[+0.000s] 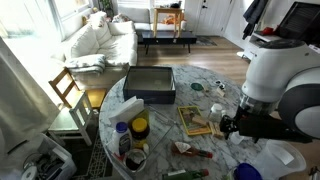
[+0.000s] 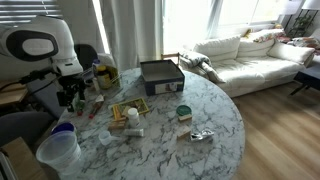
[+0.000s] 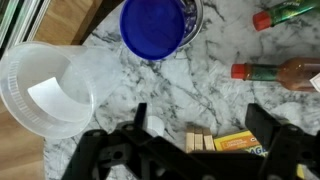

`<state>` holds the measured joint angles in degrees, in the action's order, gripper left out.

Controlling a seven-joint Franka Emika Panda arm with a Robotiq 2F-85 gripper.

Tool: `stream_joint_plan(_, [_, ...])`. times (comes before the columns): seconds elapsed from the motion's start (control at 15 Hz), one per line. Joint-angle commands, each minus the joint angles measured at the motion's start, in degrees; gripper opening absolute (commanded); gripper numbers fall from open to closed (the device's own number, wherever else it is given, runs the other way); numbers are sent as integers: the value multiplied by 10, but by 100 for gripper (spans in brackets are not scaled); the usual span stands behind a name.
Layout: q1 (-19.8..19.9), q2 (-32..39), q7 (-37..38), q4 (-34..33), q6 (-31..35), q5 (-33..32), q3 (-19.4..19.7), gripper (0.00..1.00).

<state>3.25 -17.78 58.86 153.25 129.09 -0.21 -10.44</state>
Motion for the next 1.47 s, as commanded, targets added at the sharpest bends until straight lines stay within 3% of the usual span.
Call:
stream_joint_plan(0.0, [-9,0,3,0,-1,-3,9,100])
stream_joint_plan(0.67, [-13,141,183,-22,115,128,48,100])
stream_joint_plan(1.4, [-52,239,371,-47,211,302,47,100])
